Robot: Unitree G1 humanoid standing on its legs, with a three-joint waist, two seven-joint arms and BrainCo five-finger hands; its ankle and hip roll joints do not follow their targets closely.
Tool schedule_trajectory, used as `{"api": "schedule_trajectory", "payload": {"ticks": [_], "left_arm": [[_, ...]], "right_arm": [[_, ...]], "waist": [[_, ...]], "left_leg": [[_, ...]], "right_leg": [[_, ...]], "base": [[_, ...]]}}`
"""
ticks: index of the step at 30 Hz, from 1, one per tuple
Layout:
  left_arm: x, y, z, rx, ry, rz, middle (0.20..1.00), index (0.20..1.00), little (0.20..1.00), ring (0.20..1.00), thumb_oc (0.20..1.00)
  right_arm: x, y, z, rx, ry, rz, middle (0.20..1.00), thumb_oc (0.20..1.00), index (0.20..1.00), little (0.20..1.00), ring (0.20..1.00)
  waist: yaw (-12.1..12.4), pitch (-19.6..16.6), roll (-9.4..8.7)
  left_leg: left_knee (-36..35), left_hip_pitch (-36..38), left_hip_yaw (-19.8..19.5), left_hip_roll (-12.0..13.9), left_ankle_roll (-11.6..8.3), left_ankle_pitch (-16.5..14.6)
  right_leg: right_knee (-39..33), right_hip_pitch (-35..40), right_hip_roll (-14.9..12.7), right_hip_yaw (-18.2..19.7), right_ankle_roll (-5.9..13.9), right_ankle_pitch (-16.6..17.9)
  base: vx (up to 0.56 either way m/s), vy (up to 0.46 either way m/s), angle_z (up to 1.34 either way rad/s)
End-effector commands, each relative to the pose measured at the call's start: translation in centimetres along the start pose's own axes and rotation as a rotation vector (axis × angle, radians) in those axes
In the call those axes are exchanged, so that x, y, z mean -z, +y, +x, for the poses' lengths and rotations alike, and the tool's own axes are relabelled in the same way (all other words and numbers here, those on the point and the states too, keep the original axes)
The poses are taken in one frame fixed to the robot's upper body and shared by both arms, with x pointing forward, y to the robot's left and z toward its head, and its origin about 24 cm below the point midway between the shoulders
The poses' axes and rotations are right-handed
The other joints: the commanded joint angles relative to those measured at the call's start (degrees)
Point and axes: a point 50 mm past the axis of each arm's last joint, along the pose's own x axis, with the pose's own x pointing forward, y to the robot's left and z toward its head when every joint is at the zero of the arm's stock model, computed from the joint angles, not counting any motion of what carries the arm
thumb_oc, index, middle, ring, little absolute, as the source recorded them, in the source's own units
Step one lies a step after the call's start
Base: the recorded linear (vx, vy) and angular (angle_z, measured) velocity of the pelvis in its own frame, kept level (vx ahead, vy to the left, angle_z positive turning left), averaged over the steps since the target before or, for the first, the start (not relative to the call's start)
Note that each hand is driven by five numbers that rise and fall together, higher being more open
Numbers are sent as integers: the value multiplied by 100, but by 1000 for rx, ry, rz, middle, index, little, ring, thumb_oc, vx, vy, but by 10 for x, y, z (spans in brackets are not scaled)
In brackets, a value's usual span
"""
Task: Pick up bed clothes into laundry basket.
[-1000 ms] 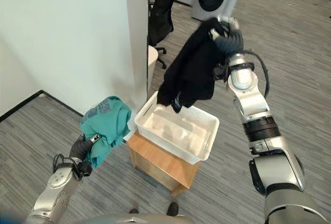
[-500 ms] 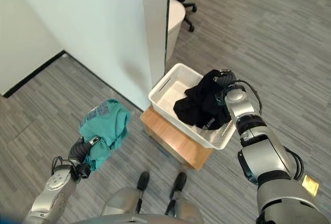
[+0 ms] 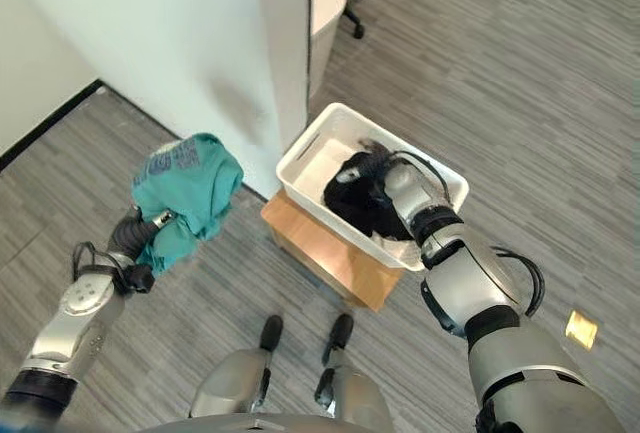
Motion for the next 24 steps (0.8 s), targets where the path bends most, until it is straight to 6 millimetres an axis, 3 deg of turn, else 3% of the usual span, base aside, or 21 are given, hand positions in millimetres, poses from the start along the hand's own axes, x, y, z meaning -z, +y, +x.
{"api": "schedule_trajectory", "payload": {"ticks": [1, 3, 6, 7, 8, 9, 11, 14, 21, 24], "left_arm": [[-27, -10, 13, 44, -162, 7, 200, 200, 200, 200, 200], [-49, -13, 25, 99, -234, 53, 200, 200, 200, 200, 200], [-77, -29, 37, 276, -292, 148, 200, 200, 200, 200, 200], [-77, -30, 38, 281, -293, 149, 200, 200, 200, 200, 200], [-79, -30, 40, 328, -275, 155, 200, 200, 200, 200, 200], [-79, -31, 40, 334, -274, 154, 200, 200, 200, 200, 200], [-69, -38, 43, 436, -196, 223, 200, 200, 200, 200, 200], [-71, -36, 47, 442, -187, 268, 200, 200, 200, 200, 200], [-81, -33, 66, 351, -226, 256, 200, 200, 200, 200, 200], [-89, -24, 85, 241, -244, 274, 200, 200, 200, 200, 200]], "right_arm": [[17, -5, 1, 6, 49, 77, 1000, 1000, 1000, 1000, 1000], [10, 1, -18, -2, -63, 196, 1000, 1000, 1000, 1000, 1000], [-1, -18, -64, 76, -245, 272, 1000, 1000, 1000, 1000, 1000], [-1, -19, -65, 80, -242, 273, 1000, 1000, 1000, 1000, 1000], [-24, -35, -95, 139, -421, 289, 1000, 1000, 1000, 1000, 1000], [-23, -35, -97, 142, -416, 292, 1000, 1000, 1000, 1000, 1000], [-27, -47, -129, 229, -532, 402, 1000, 1000, 1000, 1000, 1000], [-23, -60, -152, 351, -562, 427, 1000, 1000, 1000, 1000, 1000], [-26, -60, -171, 336, -666, 599, 1000, 1000, 1000, 1000, 1000], [-8, -40, -165, 316, -595, 742, 1000, 1000, 1000, 1000, 1000]], "waist": [[-103, -703, 90], [-256, -787, 180], [-577, -939, 333], [-549, -950, 322], [-790, -1003, 390], [-765, -1013, 384], [-952, -1085, 421], [-1142, -1155, 434], [-1325, -1225, 388], [-1423, -1175, 330]], "left_leg": [[-305, -212, 99, 154, -136, 427], [-305, -120, 171, 153, -145, 402], [-305, 22, 247, 155, -147, 335], [-305, -3, 248, 151, -146, 360], [-305, 53, 320, 156, -151, 338], [-305, 59, 314, 156, -151, 333], [-305, 112, 365, 158, -154, 303], [-305, 128, 432, 168, -171, 274], [-305, 69, 566, 195, -203, 229], [-305, -28, 638, 225, -210, 225]], "right_leg": [[101, 478, -145, 75, 504, -564], [101, 541, -171, 108, 524, -574], [104, 644, -212, 145, 568, -636], [97, 623, -215, 146, 566, -611], [103, 631, -226, 180, 591, -619], [103, 639, -226, 174, 592, -624], [100, 677, -247, 202, 620, -628], [83, 685, -251, 248, 652, -628], [67, 569, -226, 342, 697, -601], [67, 428, -190, 404, 707, -577]], "base": [[43, 12, -48], [46, 5, -18], [68, -7, -7], [56, 7, -5], [23, 8, -13], [53, -1, -14], [56, -17, -30], [41, -5, -16], [20, -4, -12], [6, -1, -8]]}}
